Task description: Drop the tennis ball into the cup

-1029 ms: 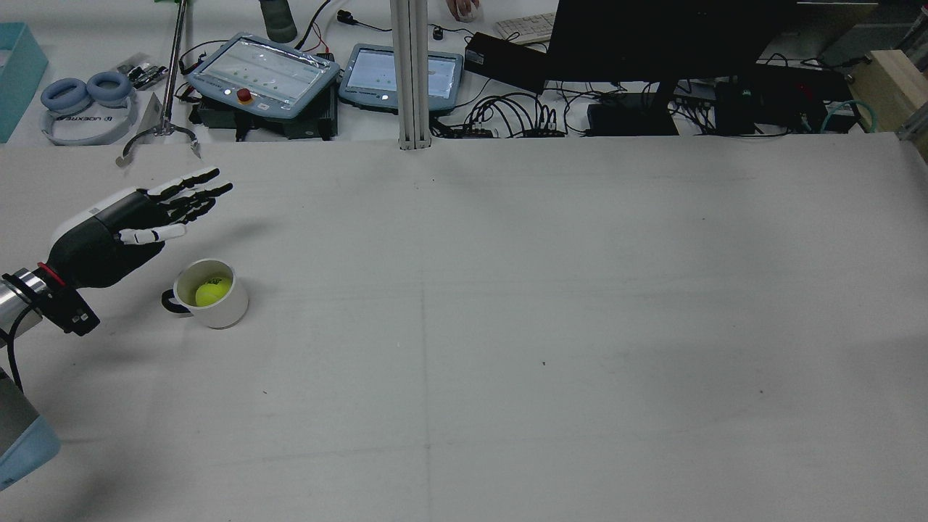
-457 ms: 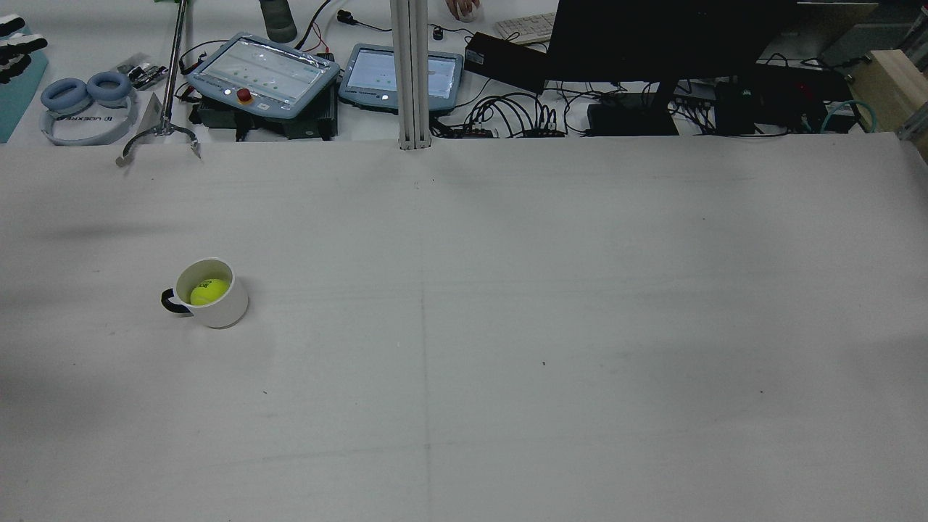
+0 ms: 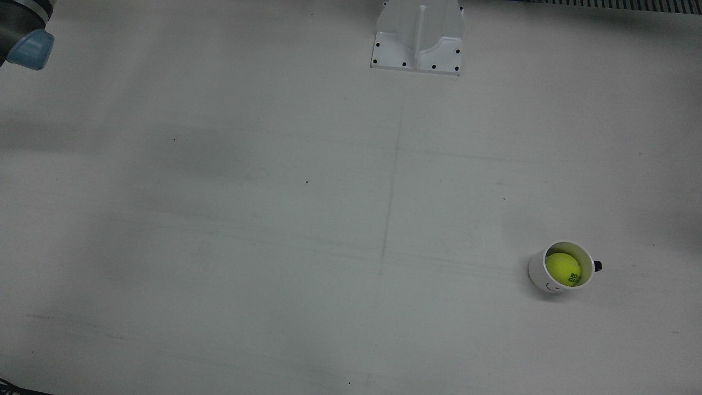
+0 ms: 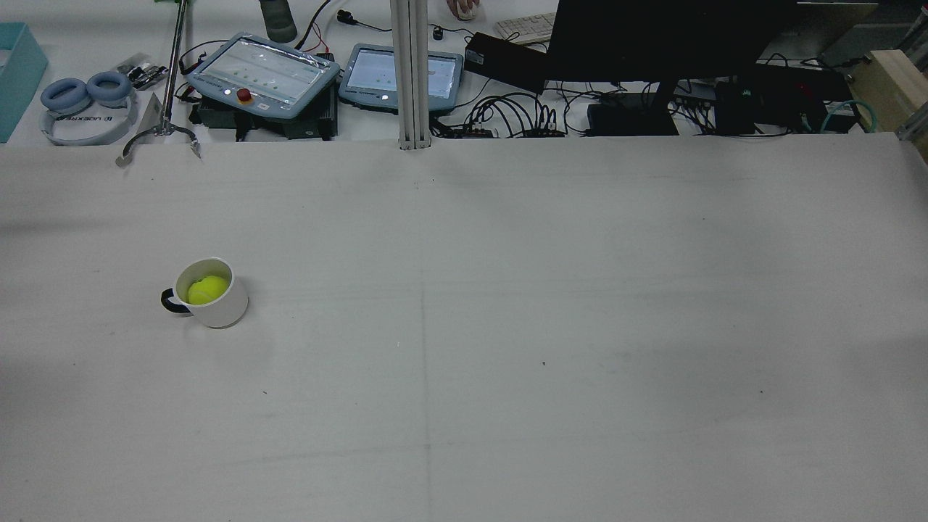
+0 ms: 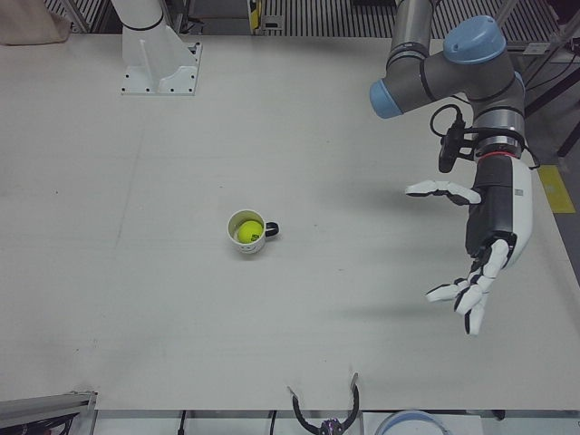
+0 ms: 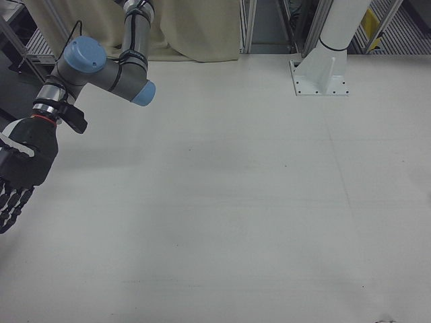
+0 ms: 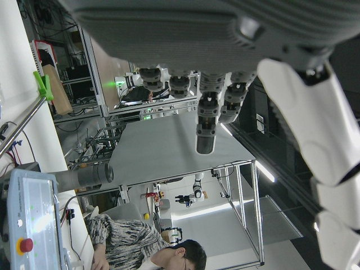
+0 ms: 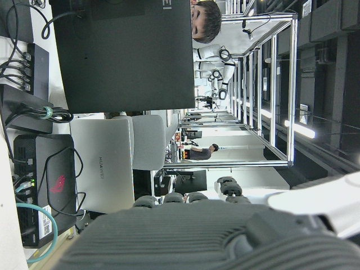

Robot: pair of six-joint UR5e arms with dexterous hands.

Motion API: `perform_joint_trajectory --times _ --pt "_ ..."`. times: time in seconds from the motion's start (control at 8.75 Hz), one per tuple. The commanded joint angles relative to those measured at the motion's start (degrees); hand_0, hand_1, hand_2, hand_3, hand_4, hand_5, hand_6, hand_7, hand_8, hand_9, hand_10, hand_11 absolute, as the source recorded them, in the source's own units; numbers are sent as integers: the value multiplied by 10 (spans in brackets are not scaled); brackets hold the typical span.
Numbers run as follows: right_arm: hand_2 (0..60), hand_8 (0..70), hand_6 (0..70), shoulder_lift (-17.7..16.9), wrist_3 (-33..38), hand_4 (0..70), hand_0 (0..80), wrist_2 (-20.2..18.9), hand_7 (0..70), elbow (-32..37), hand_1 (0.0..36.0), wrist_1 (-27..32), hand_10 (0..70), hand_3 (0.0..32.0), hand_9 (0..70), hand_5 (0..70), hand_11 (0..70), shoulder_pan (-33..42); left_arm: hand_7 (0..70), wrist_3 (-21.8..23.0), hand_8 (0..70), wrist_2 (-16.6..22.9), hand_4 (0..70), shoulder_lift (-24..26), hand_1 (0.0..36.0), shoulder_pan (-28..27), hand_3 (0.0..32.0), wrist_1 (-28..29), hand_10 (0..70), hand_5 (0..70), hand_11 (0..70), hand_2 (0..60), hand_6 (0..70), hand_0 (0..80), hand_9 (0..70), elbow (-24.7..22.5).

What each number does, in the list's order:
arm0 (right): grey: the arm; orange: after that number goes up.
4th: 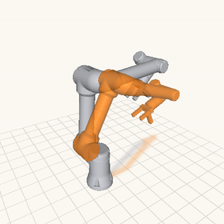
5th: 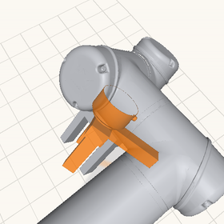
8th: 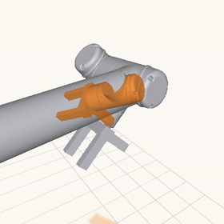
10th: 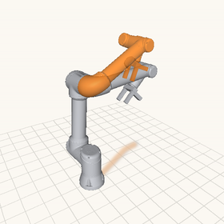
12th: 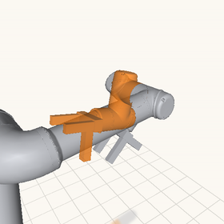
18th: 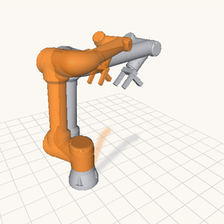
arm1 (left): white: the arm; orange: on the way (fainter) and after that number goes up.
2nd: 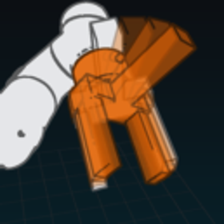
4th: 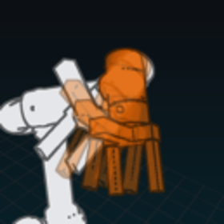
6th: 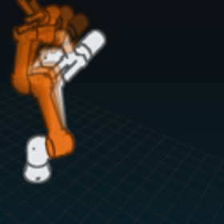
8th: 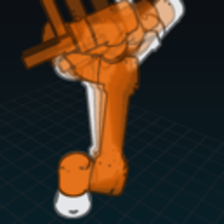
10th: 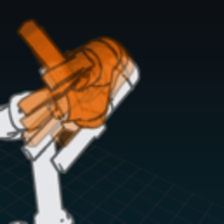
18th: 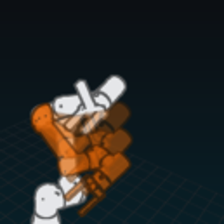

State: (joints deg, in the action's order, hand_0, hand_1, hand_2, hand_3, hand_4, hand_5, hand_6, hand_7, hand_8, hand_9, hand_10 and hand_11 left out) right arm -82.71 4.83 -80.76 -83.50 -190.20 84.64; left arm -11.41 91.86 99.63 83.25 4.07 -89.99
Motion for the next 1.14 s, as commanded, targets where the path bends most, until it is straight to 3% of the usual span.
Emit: perform_joint_trajectory --times 0.0,0.11,0.23,0.34,0.46,0.69,0.91,1.03 --pt "0 0 0 0 0 0 0 1 0 0 0 0 0 0 0 0 0 0 107 1 84 6 148 -29 79 22 0 30 60 77 93 134 289 424 55 -3" --pt "0 0 0 1 0 0 0 1 0 0 0 0 0 0 0 0 0 0 67 1 100 7 146 -30 68 22 0 31 59 94 91 134 383 423 45 -4" --pt "0 0 0 1 0 0 0 1 0 0 0 0 0 0 0 0 0 0 65 1 98 7 139 -30 71 21 0 36 59 92 92 131 367 425 47 -1" --pt "0 0 0 1 0 0 0 1 0 0 0 0 0 0 0 0 0 0 72 1 69 8 120 -31 77 21 0 35 55 73 87 112 252 425 38 -1" --pt "0 0 0 1 0 0 0 0 0 0 0 0 0 0 0 0 0 0 50 2 50 8 89 -36 75 21 0 34 44 63 71 96 205 415 23 -1" --pt "0 0 0 1 0 0 0 1 0 0 0 0 0 0 0 0 0 0 78 2 62 8 115 -37 86 21 0 34 36 69 60 119 233 431 34 0" --pt "0 0 0 1 0 0 0 0 0 0 0 0 0 0 0 0 0 0 81 2 96 8 125 -37 74 20 0 35 44 91 70 142 362 423 47 2" --pt "0 0 0 1 0 0 0 0 0 0 0 0 0 0 0 0 0 0 211 2 141 8 152 -38 67 20 0 39 90 97 136 131 398 425 124 2"
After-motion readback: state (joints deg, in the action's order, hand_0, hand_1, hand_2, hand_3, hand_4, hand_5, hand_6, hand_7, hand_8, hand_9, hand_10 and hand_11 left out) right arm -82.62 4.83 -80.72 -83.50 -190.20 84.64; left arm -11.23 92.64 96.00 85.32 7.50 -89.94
